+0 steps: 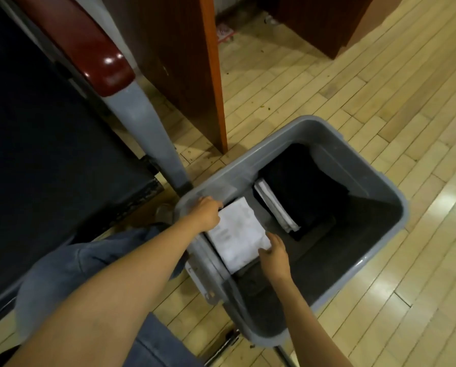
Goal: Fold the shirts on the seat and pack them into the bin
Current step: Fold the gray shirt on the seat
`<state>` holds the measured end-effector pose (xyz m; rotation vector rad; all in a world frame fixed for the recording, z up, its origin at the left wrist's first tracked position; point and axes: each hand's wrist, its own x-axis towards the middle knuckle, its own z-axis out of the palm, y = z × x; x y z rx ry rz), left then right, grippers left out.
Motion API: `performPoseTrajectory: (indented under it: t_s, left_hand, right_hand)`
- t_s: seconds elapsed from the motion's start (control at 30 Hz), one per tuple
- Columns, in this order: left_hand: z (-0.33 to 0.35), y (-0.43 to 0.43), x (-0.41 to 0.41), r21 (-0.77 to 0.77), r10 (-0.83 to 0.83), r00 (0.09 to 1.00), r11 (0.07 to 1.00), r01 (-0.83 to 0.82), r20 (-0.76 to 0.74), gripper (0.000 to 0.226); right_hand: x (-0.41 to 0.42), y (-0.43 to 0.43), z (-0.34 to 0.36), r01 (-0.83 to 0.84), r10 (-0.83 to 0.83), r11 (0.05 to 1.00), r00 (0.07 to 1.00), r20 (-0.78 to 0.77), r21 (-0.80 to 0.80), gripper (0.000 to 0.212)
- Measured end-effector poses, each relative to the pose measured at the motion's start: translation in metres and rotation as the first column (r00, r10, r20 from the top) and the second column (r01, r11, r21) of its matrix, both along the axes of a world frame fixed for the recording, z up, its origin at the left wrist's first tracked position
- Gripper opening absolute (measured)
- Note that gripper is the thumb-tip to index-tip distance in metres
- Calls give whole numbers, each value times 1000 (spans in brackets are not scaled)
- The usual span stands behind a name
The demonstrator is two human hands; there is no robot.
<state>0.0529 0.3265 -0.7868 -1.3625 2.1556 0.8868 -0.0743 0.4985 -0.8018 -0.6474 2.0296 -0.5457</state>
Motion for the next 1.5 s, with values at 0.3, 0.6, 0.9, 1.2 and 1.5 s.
performPoseTrajectory:
  t_s: [0.3,0.6,0.9,1.2,1.5]
  left_hand:
    - [141,1,48,-251,16,981,966,-65,-194,39]
    - [280,36,262,-551,283,870,684,-478,-404,28]
    - [274,130,492,-570,641,523,159,-806,-561,19]
    - [214,192,624,-445,866,177,-57,-894,-467,44]
    - [134,204,654,-453,962,124,1,-892,-242,49]
  right_hand:
    - [9,-84,130,-531,436,846,738,-515,-44,46]
    - [163,-142,289,-919,527,370,327,-785,-135,52]
    - [387,-155,339,-982,546,-182,-65,-835,-42,56]
    - [584,-150,284,-918,710,-395,-291,-642,-21,62]
    - [667,-169,190,-993,855,-113,-84,-512,-26,62]
